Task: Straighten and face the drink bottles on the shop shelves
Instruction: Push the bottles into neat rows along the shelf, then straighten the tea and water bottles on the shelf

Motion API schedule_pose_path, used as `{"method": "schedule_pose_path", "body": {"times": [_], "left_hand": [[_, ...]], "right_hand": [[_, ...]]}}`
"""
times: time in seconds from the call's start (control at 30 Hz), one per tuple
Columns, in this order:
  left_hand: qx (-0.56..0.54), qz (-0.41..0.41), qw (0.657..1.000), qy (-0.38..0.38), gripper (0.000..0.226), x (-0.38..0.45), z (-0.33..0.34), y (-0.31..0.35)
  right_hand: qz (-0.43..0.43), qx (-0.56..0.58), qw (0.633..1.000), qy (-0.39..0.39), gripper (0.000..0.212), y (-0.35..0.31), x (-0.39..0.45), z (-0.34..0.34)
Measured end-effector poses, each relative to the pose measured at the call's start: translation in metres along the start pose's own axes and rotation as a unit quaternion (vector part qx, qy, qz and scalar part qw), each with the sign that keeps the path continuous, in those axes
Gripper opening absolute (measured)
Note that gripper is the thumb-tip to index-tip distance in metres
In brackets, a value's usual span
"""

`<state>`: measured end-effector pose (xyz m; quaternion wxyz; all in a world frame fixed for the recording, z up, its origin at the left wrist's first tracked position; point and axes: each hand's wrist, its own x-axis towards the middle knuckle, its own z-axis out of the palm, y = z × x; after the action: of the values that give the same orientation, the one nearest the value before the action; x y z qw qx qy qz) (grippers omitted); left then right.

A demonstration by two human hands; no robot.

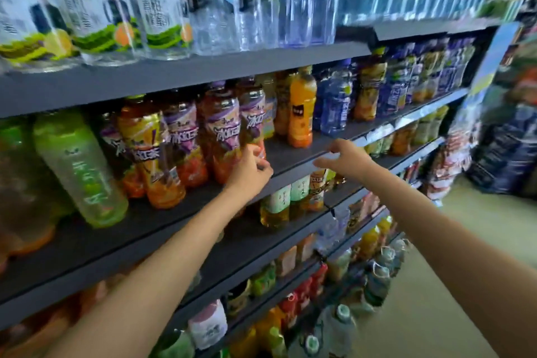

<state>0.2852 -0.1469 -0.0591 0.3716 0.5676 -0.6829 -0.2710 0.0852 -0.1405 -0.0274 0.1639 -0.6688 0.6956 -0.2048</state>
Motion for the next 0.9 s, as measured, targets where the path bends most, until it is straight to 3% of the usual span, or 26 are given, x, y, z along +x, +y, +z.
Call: {"method": "schedule_pose_path", "body": {"times": [0.17,0.33,0.43,0.57,0.67,0.77,0.83,0.9], "left_hand": [[0.059,0.017,0.998,0.034,0.05,0.046,0.016,0.014],[0.084,-0.043,0.993,0.073,0.063,0.049,0.033,0.009],[0.091,-0.068,0.989,0.092,0.067,0.045,0.041,0.013],[0.048,-0.097,0.989,0.102,0.072,0.038,0.056,0.023],[-0.006,-0.09,0.994,0.062,0.077,0.028,0.068,0.03],[-0.055,-0.082,0.995,0.003,0.059,0.013,0.063,0.027],[-0.055,-0.102,0.993,0.002,0.055,-0.006,0.049,0.02],[-0.069,-0.13,0.988,0.041,0.065,-0.028,0.03,0.008]], "right_hand": [[-0.005,0.088,0.996,0.032,0.085,0.018,0.075,-0.007],[-0.026,0.188,0.979,0.08,0.083,0.006,0.148,0.012],[-0.003,0.193,0.979,0.065,0.072,0.007,0.178,0.02],[-0.087,0.15,0.985,-0.018,0.052,0.009,0.18,0.0],[-0.226,0.196,0.933,-0.199,0.016,0.007,0.148,-0.016],[-0.333,0.165,0.866,-0.334,0.023,0.0,0.108,-0.01],[-0.376,0.128,0.848,-0.351,0.033,-0.013,0.088,0.0],[-0.422,0.101,0.833,-0.343,0.039,-0.036,0.073,0.008]]}}
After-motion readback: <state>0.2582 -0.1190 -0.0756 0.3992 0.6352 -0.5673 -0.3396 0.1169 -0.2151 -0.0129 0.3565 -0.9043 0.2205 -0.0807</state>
